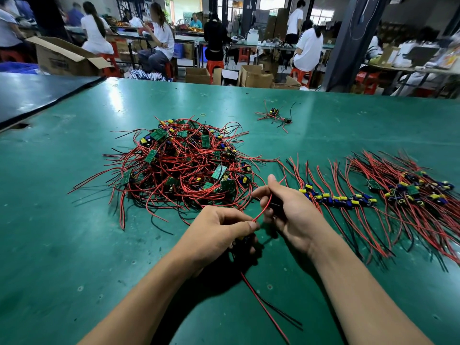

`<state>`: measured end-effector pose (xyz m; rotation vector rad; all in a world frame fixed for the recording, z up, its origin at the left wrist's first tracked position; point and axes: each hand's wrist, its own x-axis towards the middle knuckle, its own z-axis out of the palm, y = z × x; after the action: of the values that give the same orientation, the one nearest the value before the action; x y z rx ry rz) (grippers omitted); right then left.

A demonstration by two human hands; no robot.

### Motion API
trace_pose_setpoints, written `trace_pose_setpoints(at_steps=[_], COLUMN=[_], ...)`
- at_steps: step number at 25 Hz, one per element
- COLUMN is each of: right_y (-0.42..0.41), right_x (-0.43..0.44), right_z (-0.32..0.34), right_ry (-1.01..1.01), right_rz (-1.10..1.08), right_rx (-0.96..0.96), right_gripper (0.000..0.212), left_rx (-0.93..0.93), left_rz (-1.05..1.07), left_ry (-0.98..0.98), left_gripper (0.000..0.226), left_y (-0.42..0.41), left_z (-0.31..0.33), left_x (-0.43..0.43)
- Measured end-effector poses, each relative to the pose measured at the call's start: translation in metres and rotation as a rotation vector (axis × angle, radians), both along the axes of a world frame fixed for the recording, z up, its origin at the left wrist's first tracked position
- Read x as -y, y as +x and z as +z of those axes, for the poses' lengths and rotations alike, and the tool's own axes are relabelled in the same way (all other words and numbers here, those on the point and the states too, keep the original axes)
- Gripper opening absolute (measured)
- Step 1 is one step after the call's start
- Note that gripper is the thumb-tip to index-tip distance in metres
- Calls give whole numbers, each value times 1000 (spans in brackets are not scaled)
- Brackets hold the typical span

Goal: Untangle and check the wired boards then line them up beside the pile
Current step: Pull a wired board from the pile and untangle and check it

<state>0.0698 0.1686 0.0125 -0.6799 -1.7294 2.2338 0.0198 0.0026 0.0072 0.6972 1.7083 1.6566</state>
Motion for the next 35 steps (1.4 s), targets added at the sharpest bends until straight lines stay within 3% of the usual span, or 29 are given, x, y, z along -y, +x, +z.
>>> trace_pose_setpoints(at_steps=[8, 14, 20, 26, 30, 33, 35], right_y=[9, 10, 5, 0, -5, -3, 0], right_x=[22, 25, 10, 4, 3, 0, -6], right_z=[-2, -2, -5, -6, -3, -4, -5], right_ry=[61, 136, 495, 149, -122, -165, 26], right_rz=[354, 308, 14, -204, -213, -149, -168], right_rx=[-52, -67, -54, -163, -185, -148, -105], right_gripper=[36, 37, 34, 30, 39, 43, 48], left_rx=[181, 221, 210, 166, 145, 129, 108], left_rz=[144, 133, 67, 11, -4, 16, 27], left_ry=[128, 136, 116, 86, 72, 57, 44], left_gripper=[18, 16, 10, 14, 14, 18, 21], left_y=[-2, -2, -2, -2, -1, 0, 1], left_z=[-1, 1, 5, 6, 6, 4, 3], left_x=[-3, -3, -1, 0, 0, 0, -1])
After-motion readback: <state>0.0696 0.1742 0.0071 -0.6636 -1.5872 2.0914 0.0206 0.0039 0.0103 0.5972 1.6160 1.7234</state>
